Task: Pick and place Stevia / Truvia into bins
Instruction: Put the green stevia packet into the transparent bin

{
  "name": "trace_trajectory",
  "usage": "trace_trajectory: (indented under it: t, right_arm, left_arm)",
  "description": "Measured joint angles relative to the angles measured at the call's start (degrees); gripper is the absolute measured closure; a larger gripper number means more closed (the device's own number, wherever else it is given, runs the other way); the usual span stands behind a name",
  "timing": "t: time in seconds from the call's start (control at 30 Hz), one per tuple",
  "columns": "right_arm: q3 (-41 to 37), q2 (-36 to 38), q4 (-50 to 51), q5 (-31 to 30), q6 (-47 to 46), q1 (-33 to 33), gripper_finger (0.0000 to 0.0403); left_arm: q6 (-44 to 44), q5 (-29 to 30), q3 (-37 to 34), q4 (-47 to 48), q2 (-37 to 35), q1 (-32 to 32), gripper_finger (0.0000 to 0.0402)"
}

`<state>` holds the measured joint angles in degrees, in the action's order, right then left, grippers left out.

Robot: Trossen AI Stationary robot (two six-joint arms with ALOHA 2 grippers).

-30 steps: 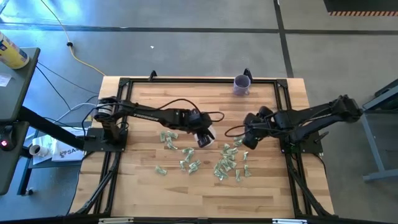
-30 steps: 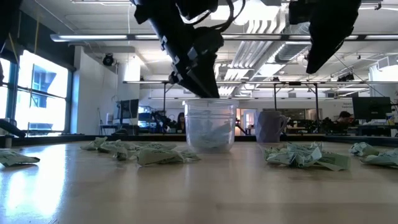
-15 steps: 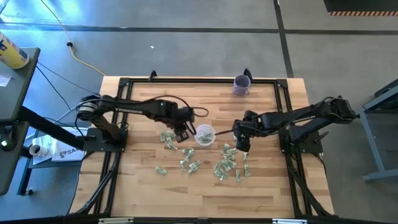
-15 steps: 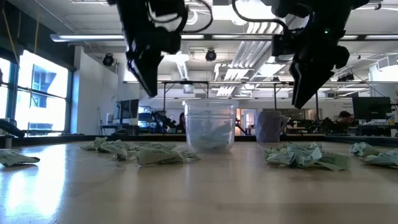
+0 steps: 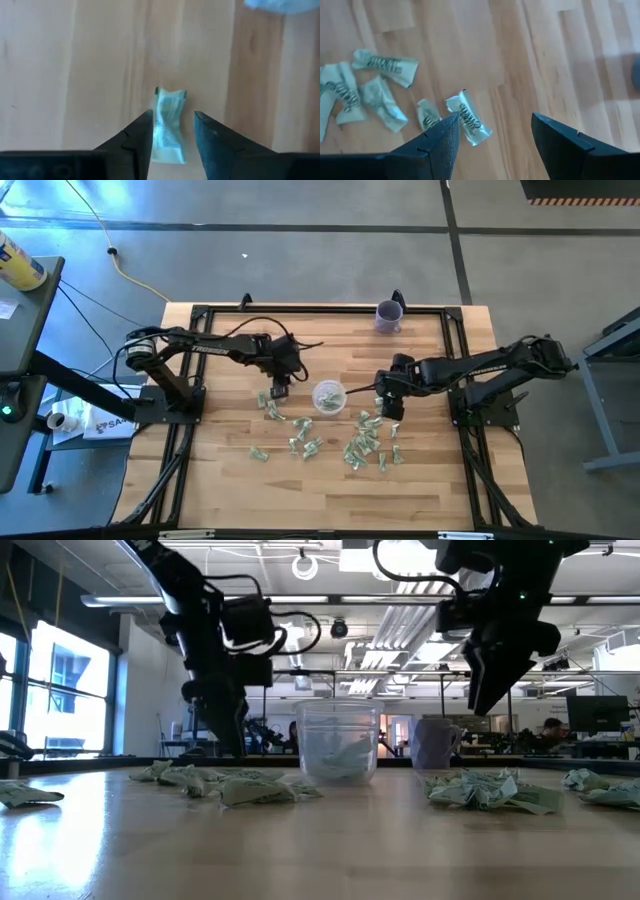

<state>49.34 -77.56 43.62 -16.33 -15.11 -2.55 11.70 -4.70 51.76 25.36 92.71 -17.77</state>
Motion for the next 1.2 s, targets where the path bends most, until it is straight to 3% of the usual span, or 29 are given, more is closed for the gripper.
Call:
trace_trajectory:
  t: [0.3,0.57,0.87,1.2]
  right_arm:
    - [0.0,0.0,-0.22,-3.77,-4.36,0.0,0.0167]
    - [0.02,0.0,-0.12,-4.14,-6.56,0.0,0.0166]
    - [0.09,0.0,0.25,-4.49,-6.98,0.0,0.0166]
    - [0.09,0.45,3.05,-7.12,-15.06,-1.96,0.0167]
  left_arm:
    - [3.67,-2.51,-2.72,-2.94,0.18,-1.35,0.021]
    - [1.7,0.99,-6.14,-5.4,0.18,-1.35,0.0271]
    - [-5.22,2.09,-6.78,-10.67,1.57,-1.35,0.0376]
    - [-16.98,2.35,-0.95,-5.85,-2.57,1.64,0.0372]
